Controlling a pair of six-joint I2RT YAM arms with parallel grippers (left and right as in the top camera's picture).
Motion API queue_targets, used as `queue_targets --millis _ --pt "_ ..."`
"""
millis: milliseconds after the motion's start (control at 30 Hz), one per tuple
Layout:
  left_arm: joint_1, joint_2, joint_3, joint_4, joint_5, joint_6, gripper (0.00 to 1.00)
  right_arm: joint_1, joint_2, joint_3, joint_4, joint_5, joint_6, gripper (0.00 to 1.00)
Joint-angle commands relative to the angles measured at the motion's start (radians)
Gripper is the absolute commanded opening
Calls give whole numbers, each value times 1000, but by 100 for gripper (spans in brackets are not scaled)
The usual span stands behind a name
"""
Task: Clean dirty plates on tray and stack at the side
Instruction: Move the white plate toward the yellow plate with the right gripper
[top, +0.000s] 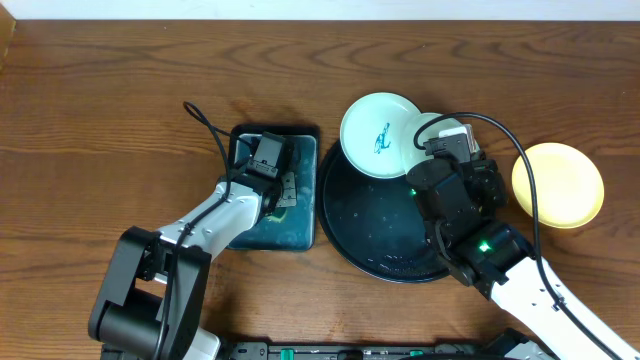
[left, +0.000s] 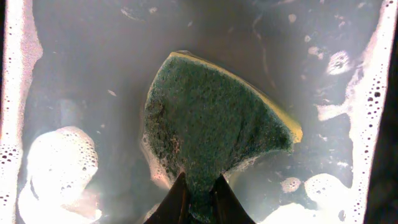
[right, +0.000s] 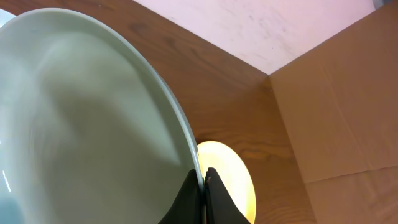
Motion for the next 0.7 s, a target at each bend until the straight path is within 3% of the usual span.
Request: queue_targets --millis 0,167,333,367,467,600,667 --pt "0 55 -20 -11 10 5 8 0 -10 27 6 27 9 1" --pt "0 55 -20 -11 10 5 7 -63 -3 26 0 -39 109 1" --pt "0 55 -20 -12 11 5 7 -221 11 25 -34 -187 354 1" --pt "0 55 -20 -11 11 5 7 -252 11 26 -27 -283 354 1" --pt "0 55 -20 -11 11 5 8 -291 11 26 13 -542 118 1" --pt "0 55 -20 -8 11 5 7 -257 11 26 -26 -122 151 1" --pt "0 55 -20 -7 11 5 7 -229 11 26 -29 -6 156 1"
